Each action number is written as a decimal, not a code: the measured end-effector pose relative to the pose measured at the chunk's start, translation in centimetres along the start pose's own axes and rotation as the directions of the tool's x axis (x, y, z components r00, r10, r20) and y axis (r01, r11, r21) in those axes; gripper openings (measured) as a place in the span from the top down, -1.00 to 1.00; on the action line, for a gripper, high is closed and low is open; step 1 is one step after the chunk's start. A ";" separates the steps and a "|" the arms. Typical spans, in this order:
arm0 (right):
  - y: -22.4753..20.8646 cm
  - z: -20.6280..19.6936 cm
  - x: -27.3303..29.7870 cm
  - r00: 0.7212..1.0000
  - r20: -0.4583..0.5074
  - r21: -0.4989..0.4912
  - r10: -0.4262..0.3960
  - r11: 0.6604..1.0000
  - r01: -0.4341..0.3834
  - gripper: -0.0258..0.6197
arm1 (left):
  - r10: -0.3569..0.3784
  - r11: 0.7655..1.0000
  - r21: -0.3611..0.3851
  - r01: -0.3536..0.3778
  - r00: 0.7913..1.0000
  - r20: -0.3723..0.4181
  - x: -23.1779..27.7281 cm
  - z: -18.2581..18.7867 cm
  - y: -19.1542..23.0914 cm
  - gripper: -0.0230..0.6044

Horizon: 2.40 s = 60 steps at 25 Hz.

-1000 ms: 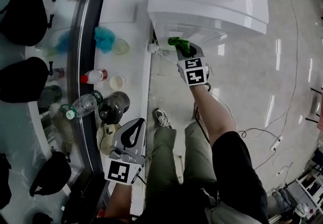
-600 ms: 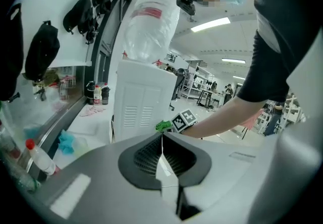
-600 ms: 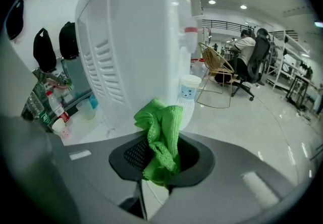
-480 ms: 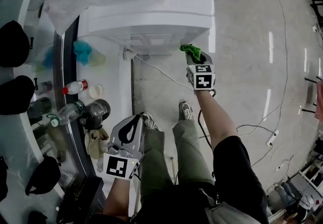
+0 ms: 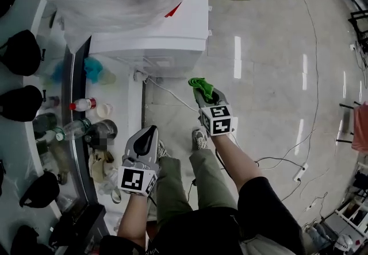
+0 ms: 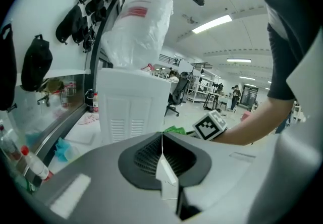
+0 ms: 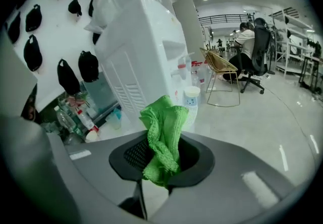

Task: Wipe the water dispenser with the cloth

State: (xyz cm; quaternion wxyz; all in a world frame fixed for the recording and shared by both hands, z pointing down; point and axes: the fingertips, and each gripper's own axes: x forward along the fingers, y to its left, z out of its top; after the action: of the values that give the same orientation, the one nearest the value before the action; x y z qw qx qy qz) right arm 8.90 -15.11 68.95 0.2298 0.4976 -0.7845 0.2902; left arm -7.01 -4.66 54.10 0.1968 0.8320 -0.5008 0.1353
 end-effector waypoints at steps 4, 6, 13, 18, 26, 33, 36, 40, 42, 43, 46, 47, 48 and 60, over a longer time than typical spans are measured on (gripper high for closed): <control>1.5 2.5 -5.9 0.996 0.064 -0.002 0.056 0.998 -0.056 0.63 | 0.023 1.000 0.006 -0.023 1.000 0.017 -1.3 1.9 -1.1 0.92; 2.0 4.2 -8.8 0.991 0.115 -0.019 0.075 0.997 -0.073 0.63 | 0.039 0.999 0.012 -0.039 0.999 0.033 -2.3 2.3 -1.4 0.92; 4.1 10.3 -17.2 0.962 0.233 -0.107 0.145 0.987 -0.123 0.63 | 0.077 0.996 0.027 -0.080 0.992 0.095 -5.1 6.0 -1.8 0.92; 6.2 12.6 -21.3 0.946 0.255 -0.142 0.201 0.975 -0.169 0.63 | 0.102 0.993 0.042 -0.109 0.984 0.144 -7.0 9.2 -2.6 0.92; 8.3 16.3 -24.8 0.919 0.290 -0.225 0.268 0.952 -0.206 0.64 | 0.133 0.987 0.061 -0.148 0.970 0.204 -9.6 12.6 -3.2 0.92; 9.5 17.8 -27.1 0.896 0.332 -0.236 0.296 0.945 -0.225 0.64 | 0.147 0.982 0.084 -0.172 0.960 0.240 -11.3 14.3 -3.2 0.92; 10.3 17.5 -27.5 0.892 0.325 -0.249 0.316 0.938 -0.242 0.64 | 0.156 0.979 0.089 -0.183 0.957 0.246 -12.1 14.7 -3.2 0.92; 10.9 16.6 -27.4 0.892 0.304 -0.250 0.334 0.932 -0.264 0.64 | 0.165 0.977 0.090 -0.191 0.956 0.242 -12.6 14.5 -3.0 0.92; 11.0 16.7 -27.4 0.892 0.300 -0.253 0.338 0.930 -0.267 0.65 | 0.166 0.977 0.092 -0.192 0.957 0.237 -12.7 14.5 -3.2 0.92; 11.0 16.8 -27.5 0.891 0.299 -0.255 0.340 0.929 -0.269 0.65 | 0.167 0.977 0.092 -0.193 0.957 0.236 -12.7 14.6 -3.3 0.92; 11.1 17.1 -27.7 0.890 0.291 -0.263 0.351 0.924 -0.279 0.65 | 0.171 0.977 0.088 -0.196 0.957 0.235 -12.9 14.8 -3.5 0.92; 11.1 17.1 -27.7 0.889 0.289 -0.264 0.354 0.922 -0.282 0.65 | 0.171 0.977 0.088 -0.196 0.957 0.232 -12.9 14.7 -3.6 0.92; 11.1 17.0 -27.7 0.889 0.288 -0.265 0.357 0.921 -0.284 0.65 | 0.171 0.977 0.090 -0.195 0.958 0.229 -12.9 14.6 -3.6 0.92; 10.0 17.2 -27.5 0.883 0.288 -0.281 0.371 0.914 -0.293 0.65 | 0.177 0.975 0.095 -0.203 0.957 0.228 -11.8 14.7 -4.5 0.92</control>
State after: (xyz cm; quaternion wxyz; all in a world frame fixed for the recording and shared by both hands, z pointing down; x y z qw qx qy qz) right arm 9.48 -5.65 36.33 0.0953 0.3670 -0.9141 0.1437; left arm -8.08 -0.33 35.21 0.0775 0.8000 -0.5881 0.0907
